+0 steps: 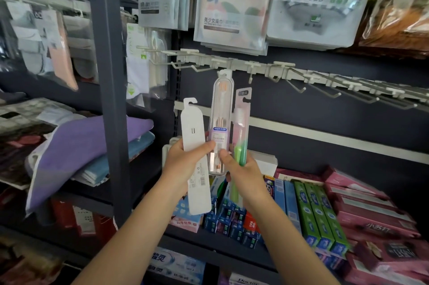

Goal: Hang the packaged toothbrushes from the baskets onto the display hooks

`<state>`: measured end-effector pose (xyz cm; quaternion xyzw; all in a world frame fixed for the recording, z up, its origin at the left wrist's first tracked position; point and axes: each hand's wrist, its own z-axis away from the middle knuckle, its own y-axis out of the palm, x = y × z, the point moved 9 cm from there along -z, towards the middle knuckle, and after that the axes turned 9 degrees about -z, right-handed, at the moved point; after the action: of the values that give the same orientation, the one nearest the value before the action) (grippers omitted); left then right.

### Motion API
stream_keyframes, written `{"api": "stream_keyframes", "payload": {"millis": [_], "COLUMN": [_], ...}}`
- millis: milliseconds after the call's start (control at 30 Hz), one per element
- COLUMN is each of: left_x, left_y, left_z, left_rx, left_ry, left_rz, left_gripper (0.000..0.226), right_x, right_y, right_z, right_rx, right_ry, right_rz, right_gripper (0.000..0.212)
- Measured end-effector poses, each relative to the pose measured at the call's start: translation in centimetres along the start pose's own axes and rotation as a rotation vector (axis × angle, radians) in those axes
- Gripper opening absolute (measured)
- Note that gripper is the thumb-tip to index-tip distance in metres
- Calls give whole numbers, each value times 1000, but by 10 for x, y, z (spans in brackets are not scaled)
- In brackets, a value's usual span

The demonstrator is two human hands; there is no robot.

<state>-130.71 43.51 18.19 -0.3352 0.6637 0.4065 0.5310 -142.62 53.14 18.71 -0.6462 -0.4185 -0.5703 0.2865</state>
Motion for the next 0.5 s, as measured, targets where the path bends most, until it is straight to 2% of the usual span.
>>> {"api": "stream_keyframes", "payload": {"millis": [133,333,500], "left_x": [7,14,25], "left_y": [-2,12,32], "left_z": [-4,-4,-4], "left_rx": [2,44,120], "left_ry": [-18,-19,-60], "left_rz": [6,46,136], "left_gripper": [27,16,32], "right_x": [4,17,27], "right_y": [6,1,-10], "right_z": [-1,-4,-1], "right_rx": [23,36,25], "right_ry": [-87,-209,-255], "right_rz": [87,217,365], "right_gripper": [26,22,35]}}
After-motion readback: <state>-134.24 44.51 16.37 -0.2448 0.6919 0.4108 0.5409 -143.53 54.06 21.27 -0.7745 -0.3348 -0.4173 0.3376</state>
